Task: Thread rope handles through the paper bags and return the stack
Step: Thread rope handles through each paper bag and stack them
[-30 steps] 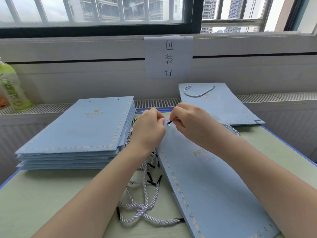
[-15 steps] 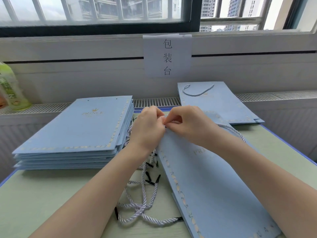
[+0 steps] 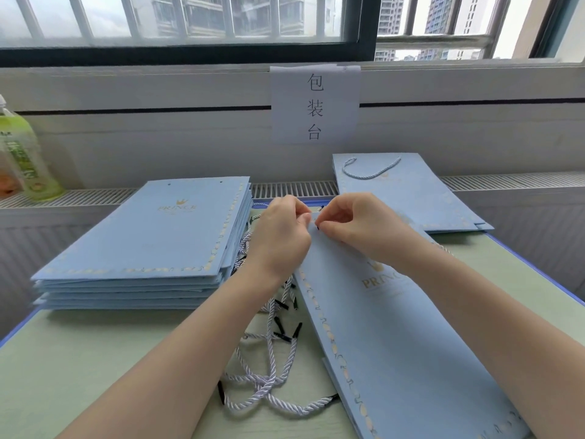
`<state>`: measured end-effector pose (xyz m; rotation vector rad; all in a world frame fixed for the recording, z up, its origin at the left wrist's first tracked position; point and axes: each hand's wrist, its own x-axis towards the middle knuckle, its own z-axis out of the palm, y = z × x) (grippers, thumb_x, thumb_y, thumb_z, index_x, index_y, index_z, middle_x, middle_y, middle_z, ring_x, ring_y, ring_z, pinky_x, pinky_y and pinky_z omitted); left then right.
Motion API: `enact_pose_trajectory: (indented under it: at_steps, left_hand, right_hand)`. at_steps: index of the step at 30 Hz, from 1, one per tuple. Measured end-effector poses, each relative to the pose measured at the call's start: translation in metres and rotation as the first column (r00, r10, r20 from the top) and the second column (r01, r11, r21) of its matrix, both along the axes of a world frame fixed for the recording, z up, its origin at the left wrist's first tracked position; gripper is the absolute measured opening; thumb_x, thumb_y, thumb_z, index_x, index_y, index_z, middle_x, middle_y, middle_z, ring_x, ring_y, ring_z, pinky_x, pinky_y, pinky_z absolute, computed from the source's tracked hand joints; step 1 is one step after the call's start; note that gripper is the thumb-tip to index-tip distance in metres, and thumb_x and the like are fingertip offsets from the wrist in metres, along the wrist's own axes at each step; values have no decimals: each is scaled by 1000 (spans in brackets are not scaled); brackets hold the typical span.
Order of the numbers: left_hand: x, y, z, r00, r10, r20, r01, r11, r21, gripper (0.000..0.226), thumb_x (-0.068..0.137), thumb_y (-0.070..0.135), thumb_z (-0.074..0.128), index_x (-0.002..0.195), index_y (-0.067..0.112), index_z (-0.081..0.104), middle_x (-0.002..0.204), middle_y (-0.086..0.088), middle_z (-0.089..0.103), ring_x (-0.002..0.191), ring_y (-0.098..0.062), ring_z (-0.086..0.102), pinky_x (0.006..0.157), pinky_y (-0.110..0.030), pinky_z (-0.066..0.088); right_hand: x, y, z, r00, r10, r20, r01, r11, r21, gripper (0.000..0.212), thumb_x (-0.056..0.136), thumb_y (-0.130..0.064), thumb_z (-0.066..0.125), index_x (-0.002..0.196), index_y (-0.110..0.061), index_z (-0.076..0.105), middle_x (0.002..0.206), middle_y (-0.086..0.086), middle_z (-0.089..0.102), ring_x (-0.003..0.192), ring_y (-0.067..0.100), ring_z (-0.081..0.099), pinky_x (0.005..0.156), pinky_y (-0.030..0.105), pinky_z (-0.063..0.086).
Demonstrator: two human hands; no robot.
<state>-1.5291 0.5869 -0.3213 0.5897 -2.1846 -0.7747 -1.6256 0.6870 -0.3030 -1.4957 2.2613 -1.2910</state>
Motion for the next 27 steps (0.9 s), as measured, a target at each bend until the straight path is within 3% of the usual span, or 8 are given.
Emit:
enact_pose_trajectory:
  at_steps: [3, 6, 7, 10, 12, 16, 21, 27]
  left_hand:
    - [-1, -2, 0, 999, -9, -51, 8, 1000, -19, 9, 94, 8, 49, 89, 10, 57, 96, -5, 59, 90, -21, 55, 80, -33, 45]
    - [1, -2, 6, 989, -72, -131, 80, 996, 51, 16, 93, 5, 50, 82, 14, 58, 79, 3, 57, 78, -11, 53, 67, -15, 40]
    - [2, -2, 8, 982, -99, -160, 118, 986, 114, 19, 94, 5, 50, 79, 15, 58, 75, 4, 56, 71, -10, 52, 63, -15, 39]
    - [5, -2, 15, 960, -181, -212, 243, 918, 313, 26, 96, 11, 49, 72, 11, 59, 68, -3, 56, 60, -14, 50, 57, -25, 40]
    - [7, -2, 18, 949, -237, -206, 302, 868, 394, 33, 98, 19, 47, 69, 8, 55, 64, -5, 54, 52, -12, 49, 51, -20, 40]
    - [5, -5, 18, 954, -255, -160, 300, 852, 428, 49, 100, 33, 42, 76, -8, 51, 68, -13, 48, 57, -18, 47, 49, -20, 36]
    - [6, -7, 17, 964, -229, -132, 263, 779, 570, 45, 95, 44, 45, 71, 6, 53, 58, -7, 50, 45, -16, 47, 44, -18, 39]
    - [5, -4, 17, 967, -202, -157, 255, 723, 642, 46, 93, 44, 51, 68, 6, 59, 58, -6, 61, 48, -19, 56, 54, -25, 44]
  right_hand:
    - [-1, -2, -3, 990, -37, -133, 35, 999, -18, 15, 82, -13, 65, 83, -26, 58, 87, -7, 54, 66, -6, 46, 60, 6, 34]
    - [-5, 2, 3, 996, -34, -77, 32, 999, -27, 33, 83, -17, 67, 111, -22, 53, 108, -6, 47, 70, -6, 42, 62, 7, 32]
    - [-6, 4, 6, 999, -15, -41, 15, 1000, -14, 37, 83, -16, 68, 116, -19, 53, 106, -7, 50, 67, -9, 44, 60, 7, 33]
    - [-4, 10, 15, 997, 56, 54, -57, 998, 22, 23, 82, -10, 70, 104, -12, 63, 67, -11, 50, 45, -9, 46, 46, 5, 32]
    - [-4, 12, 15, 995, 66, 77, -68, 998, 20, 18, 81, -8, 70, 98, -11, 63, 58, -12, 46, 40, -5, 44, 43, 8, 32]
    - [-4, 12, 19, 997, 61, 39, -61, 998, -3, 20, 82, -7, 69, 101, -10, 62, 57, -11, 44, 40, -5, 43, 43, 10, 33]
    - [-6, 13, 18, 994, 110, 5, -109, 994, -21, 24, 80, -8, 71, 103, -13, 65, 64, -11, 38, 47, -2, 38, 50, 9, 32]
    - [-12, 15, 16, 984, 168, 66, -167, 986, -24, 23, 82, -10, 70, 102, -19, 67, 66, -11, 44, 54, 0, 38, 55, 8, 33]
